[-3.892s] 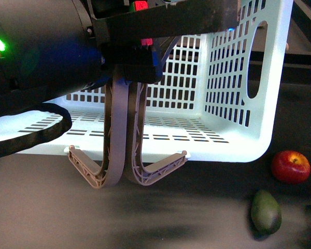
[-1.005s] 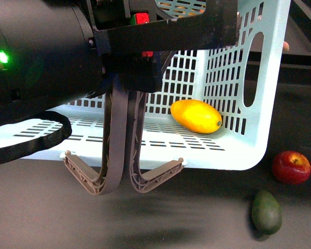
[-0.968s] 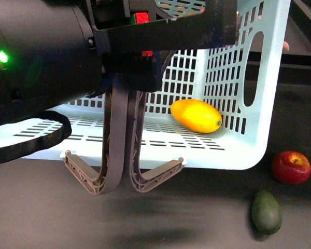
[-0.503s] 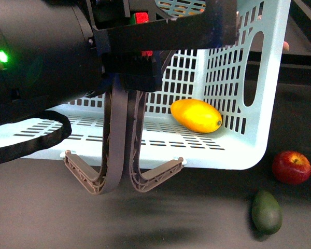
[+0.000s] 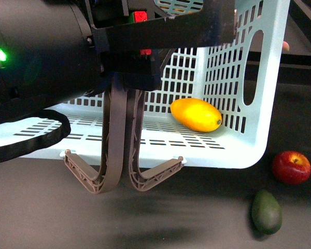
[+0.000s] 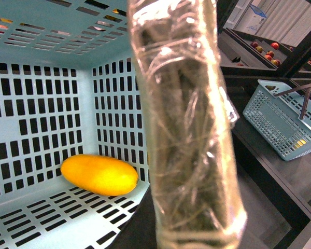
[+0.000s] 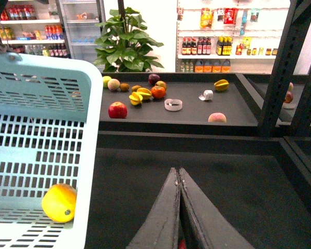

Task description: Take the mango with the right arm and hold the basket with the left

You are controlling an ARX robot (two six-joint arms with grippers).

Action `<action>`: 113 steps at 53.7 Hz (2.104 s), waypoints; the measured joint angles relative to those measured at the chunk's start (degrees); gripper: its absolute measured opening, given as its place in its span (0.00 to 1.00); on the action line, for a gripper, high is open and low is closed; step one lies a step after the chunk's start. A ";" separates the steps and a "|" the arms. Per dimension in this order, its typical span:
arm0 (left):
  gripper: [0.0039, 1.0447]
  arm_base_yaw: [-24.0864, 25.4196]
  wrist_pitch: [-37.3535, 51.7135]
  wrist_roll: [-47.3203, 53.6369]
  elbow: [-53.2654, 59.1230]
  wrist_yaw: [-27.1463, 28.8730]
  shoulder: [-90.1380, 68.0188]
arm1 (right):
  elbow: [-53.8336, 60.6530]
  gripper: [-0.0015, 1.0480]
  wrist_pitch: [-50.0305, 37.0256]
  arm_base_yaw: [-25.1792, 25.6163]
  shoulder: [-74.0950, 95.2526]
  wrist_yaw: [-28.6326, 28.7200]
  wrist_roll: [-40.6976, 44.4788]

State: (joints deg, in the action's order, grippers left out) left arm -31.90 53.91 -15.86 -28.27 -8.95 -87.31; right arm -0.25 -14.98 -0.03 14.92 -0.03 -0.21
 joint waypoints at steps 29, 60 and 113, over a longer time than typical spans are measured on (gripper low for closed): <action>0.07 0.00 0.00 0.00 0.00 0.00 0.00 | -0.04 0.02 14.62 0.00 -14.45 0.13 0.09; 0.07 0.00 0.00 -0.04 -0.02 0.00 0.00 | -0.04 0.02 14.84 0.00 -14.60 0.13 0.09; 0.07 -0.90 -1.84 8.37 -5.42 22.32 -6.27 | -0.04 0.94 14.84 0.00 -14.67 0.13 0.17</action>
State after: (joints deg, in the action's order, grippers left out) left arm -32.80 52.07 -7.49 -33.69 13.37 -93.58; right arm -0.30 -0.14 -0.03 0.25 0.10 -0.03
